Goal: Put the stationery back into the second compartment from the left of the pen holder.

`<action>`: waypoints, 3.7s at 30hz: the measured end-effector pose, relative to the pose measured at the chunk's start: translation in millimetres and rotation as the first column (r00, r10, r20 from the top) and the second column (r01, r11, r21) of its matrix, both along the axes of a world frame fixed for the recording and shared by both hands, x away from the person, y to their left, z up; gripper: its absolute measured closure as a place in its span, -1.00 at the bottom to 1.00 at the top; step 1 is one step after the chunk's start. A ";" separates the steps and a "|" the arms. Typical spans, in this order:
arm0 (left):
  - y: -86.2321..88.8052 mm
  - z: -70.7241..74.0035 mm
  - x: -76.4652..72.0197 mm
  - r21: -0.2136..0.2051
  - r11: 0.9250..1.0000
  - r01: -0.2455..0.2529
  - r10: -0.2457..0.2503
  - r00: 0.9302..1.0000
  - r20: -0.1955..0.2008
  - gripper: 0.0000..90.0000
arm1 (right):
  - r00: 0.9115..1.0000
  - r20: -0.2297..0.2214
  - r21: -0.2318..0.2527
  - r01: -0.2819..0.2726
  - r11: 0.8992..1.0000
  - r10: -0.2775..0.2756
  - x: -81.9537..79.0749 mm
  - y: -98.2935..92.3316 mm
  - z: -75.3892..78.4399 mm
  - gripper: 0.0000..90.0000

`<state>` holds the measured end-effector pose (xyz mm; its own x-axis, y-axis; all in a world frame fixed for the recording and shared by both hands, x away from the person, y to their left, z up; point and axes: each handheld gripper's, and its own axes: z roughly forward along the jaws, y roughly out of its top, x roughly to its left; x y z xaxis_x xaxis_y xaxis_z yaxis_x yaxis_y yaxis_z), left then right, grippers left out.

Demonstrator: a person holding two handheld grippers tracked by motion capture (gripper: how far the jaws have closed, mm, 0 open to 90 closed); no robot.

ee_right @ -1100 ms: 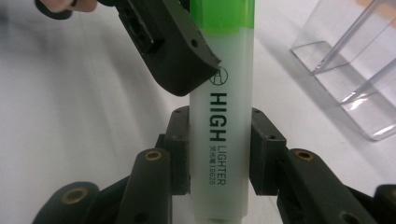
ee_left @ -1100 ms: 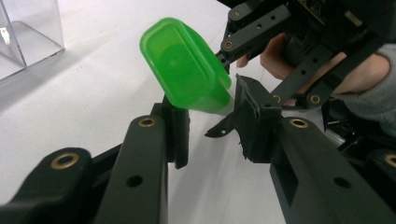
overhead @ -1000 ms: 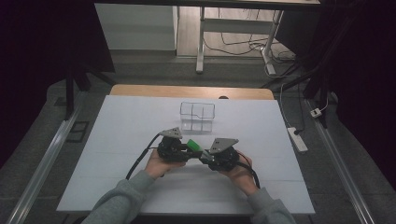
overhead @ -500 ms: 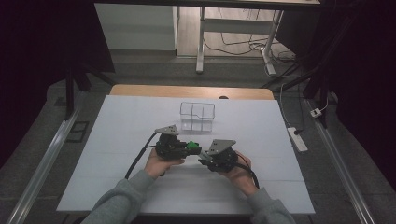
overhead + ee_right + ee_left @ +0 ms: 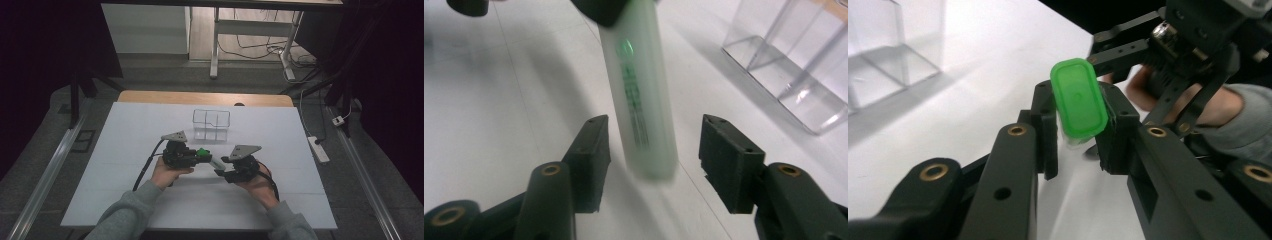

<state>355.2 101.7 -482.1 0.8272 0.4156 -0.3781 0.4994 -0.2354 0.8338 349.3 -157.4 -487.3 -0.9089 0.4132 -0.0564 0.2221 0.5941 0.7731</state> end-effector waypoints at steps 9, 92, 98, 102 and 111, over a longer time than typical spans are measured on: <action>12.9 4.8 1.8 0.010 0.999 -0.046 0.045 0.999 0.024 0.61 | 0.998 -0.035 0.012 0.059 0.998 -0.058 -1.1 -29.6 0.0 -0.08; -7.4 69.0 129.0 0.248 0.946 -0.208 0.188 0.977 0.099 0.50 | 0.970 -0.077 -0.011 0.231 0.973 -0.231 -12.5 -115.0 -10.4 -0.16; -6.4 69.7 124.7 0.263 0.943 -0.206 0.184 0.977 0.109 0.00 | 0.969 -0.079 -0.014 0.232 0.973 -0.233 -12.5 -115.5 -11.2 -0.17; -2.3 71.6 115.4 0.262 0.946 -0.192 0.162 0.978 0.131 -0.02 | 0.968 -0.077 -0.013 0.238 0.971 -0.238 -12.5 -116.8 -10.8 -0.17; 19.2 56.9 77.6 0.335 0.927 -0.170 0.120 0.979 0.164 -0.09 | 0.966 -0.076 -0.007 0.246 0.969 -0.246 -11.5 -119.5 -10.3 -0.18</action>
<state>432.8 120.9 -425.1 0.7814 0.6194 -0.0754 0.4357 -0.4551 0.7765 337.7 -276.9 -497.6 -0.7810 0.6245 0.0095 0.4187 0.5123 0.7498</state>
